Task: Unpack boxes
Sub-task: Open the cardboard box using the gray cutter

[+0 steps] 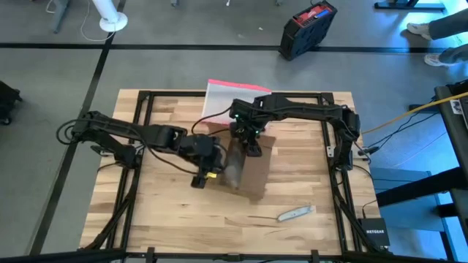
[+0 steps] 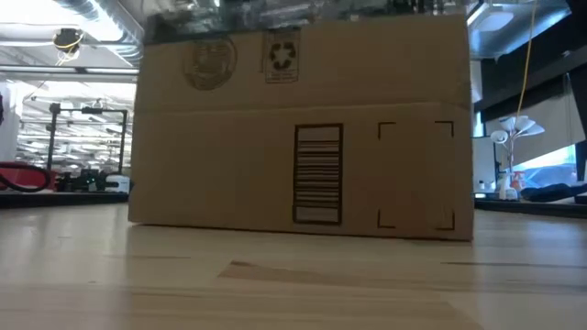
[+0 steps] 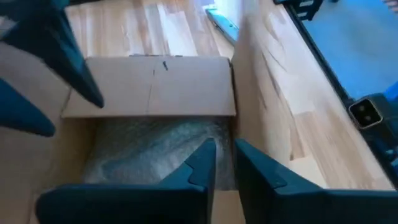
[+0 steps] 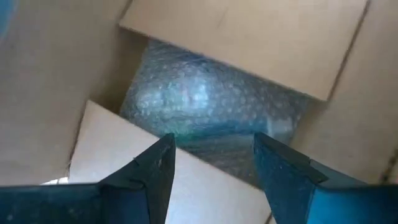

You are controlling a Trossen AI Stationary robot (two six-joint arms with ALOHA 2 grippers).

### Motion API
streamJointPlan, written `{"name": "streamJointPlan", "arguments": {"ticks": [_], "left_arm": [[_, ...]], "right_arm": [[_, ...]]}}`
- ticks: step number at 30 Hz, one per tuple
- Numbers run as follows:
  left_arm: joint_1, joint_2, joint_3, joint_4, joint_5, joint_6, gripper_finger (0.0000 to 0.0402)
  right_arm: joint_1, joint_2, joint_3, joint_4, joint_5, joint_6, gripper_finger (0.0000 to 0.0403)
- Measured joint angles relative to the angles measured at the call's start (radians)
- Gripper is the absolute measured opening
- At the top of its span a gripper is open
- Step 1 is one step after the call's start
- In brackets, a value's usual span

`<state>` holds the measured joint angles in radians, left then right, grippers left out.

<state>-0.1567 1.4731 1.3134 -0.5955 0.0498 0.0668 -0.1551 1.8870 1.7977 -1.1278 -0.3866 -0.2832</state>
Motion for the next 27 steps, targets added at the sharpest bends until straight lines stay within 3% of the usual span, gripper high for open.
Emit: {"name": "streamJointPlan", "arguments": {"ticks": [9,15,27], "left_arm": [[0.031,-0.002,0.059,-0.163,-0.036,-0.092,0.0083],[0.130,-0.001,-0.002,-0.344,-0.018,-0.218,0.0084],[0.165,0.002,-0.138,-0.248,0.071,-0.312,0.0084]], "right_arm": [[0.016,0.005,0.000,-0.013,-0.025,-0.208,0.0207],[0.066,0.036,-0.040,-0.002,-0.013,-0.324,0.0207],[0.105,0.145,-0.078,-0.084,0.028,-0.347,0.0207]]}}
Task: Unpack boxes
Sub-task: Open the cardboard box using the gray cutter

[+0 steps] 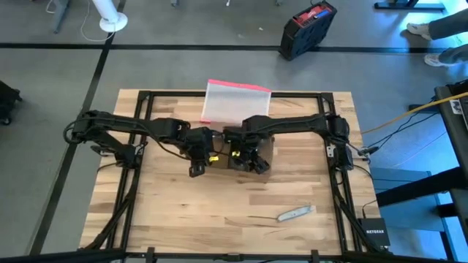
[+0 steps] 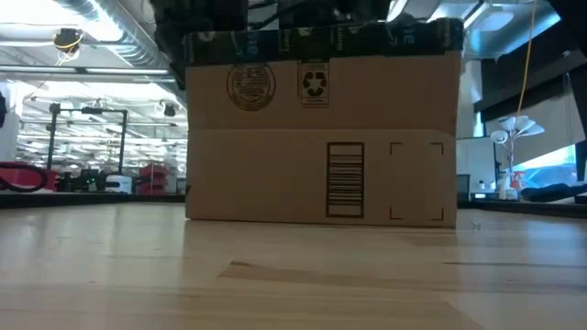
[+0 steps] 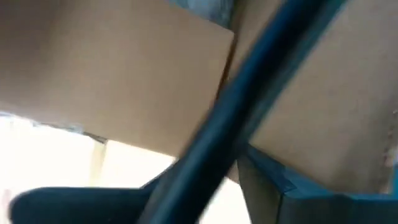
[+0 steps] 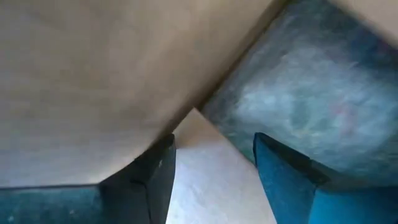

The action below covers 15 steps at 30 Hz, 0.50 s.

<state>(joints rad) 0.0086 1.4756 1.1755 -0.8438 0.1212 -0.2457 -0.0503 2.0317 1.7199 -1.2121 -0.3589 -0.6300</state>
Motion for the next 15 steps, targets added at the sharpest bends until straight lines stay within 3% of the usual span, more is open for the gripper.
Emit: {"name": "streamJointPlan", "arguments": {"ticks": [6,15], "left_arm": [[-0.003,0.007,-0.067,0.066,0.014,0.008,0.0084],[-0.062,0.007,-0.084,0.152,0.021,0.002,0.0084]], "right_arm": [[-0.001,0.004,0.002,-0.090,0.146,0.028,0.0187],[-0.001,-0.035,0.063,-0.258,0.282,0.115,0.0136]]}}
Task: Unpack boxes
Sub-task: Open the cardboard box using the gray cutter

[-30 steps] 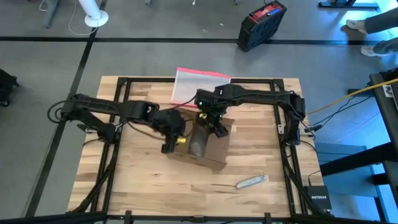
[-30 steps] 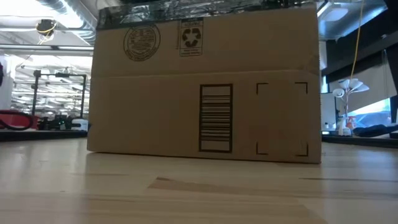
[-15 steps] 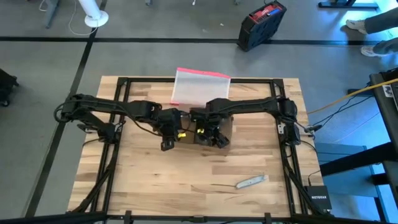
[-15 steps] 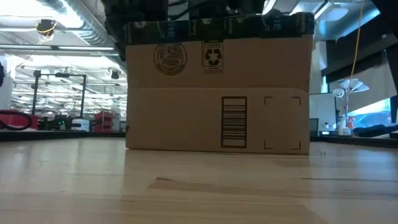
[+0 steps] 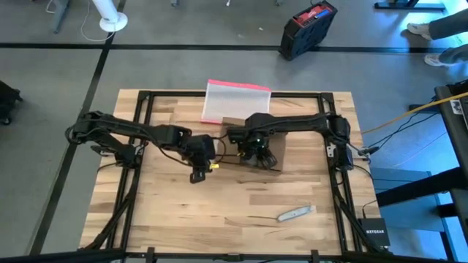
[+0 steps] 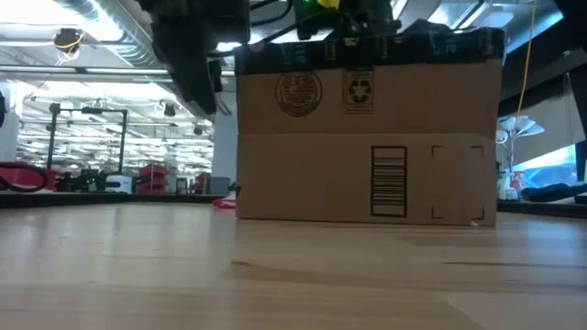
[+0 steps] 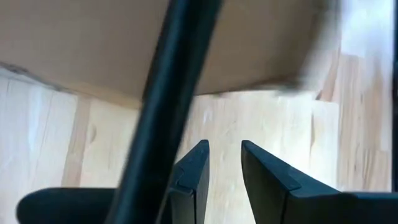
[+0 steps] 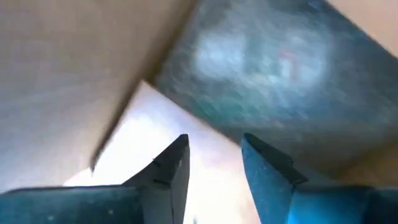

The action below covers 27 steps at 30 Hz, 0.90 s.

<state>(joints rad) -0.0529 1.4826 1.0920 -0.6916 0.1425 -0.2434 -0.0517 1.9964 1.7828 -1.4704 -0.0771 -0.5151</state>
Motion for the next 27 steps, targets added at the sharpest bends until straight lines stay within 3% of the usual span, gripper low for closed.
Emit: {"name": "streamJointPlan", "arguments": {"ticks": [8,13,20,27], "left_arm": [[-0.016,-0.005,0.002,0.042,0.033,0.006,0.0084],[-0.027,-0.005,0.005,0.040,0.058,-0.003,0.0084],[-0.059,-0.006,0.053,0.032,0.074,0.041,0.0084],[-0.043,-0.006,0.066,0.061,0.077,0.090,0.0084]], "right_arm": [[-0.007,-0.022,0.088,-0.090,0.196,0.037,0.0131],[-0.045,-0.022,0.094,-0.105,0.255,0.101,0.0131],[-0.091,-0.024,0.095,-0.103,0.450,0.164,0.0131],[-0.118,-0.027,0.097,-0.102,0.461,0.179,0.0131]]}}
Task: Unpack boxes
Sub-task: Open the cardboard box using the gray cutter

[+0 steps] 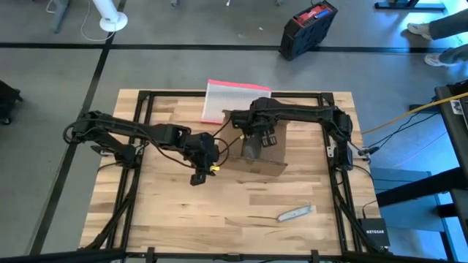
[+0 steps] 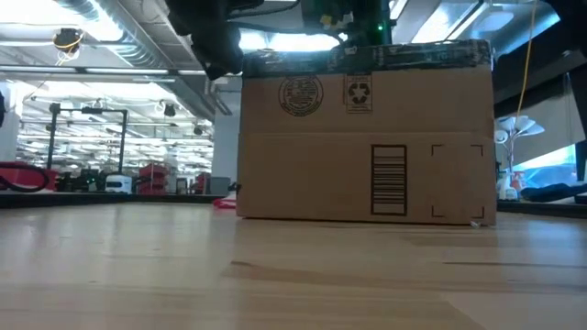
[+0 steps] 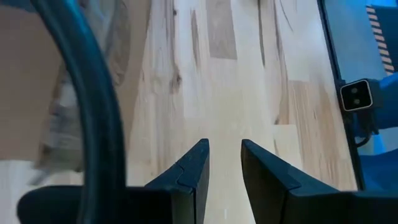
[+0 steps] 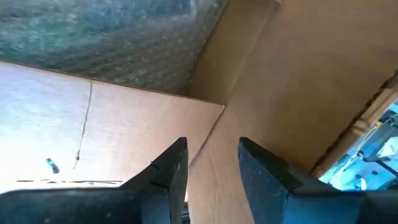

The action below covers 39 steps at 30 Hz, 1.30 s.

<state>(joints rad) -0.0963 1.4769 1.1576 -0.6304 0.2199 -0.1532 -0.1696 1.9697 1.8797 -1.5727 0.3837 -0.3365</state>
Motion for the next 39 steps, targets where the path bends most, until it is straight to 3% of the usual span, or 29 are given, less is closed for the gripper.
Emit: {"name": "streamJointPlan", "arguments": {"ticks": [8,14,21,30,35,39], "left_arm": [[0.011,0.001,0.009,0.048,0.056,0.039,0.0084],[0.005,-0.002,0.124,0.001,0.151,0.042,0.0084],[0.040,-0.005,0.253,0.029,-0.081,0.111,0.0084],[0.184,0.032,0.242,-0.016,-0.143,0.064,0.0084],[0.231,0.088,0.243,-0.038,-0.038,0.035,0.0084],[0.201,0.126,0.243,-0.051,0.020,0.044,0.0084]], "right_arm": [[-0.016,-0.002,0.001,0.008,-0.106,0.047,0.0131],[-0.045,-0.011,0.005,0.012,-0.170,0.081,0.0131],[-0.097,-0.011,0.003,0.007,-0.218,0.111,0.0131],[-0.125,-0.015,0.002,0.012,-0.220,0.131,0.0131],[-0.135,-0.015,0.002,0.027,-0.229,0.131,0.0131],[-0.149,-0.015,0.001,0.032,-0.225,0.145,0.0131]]}}
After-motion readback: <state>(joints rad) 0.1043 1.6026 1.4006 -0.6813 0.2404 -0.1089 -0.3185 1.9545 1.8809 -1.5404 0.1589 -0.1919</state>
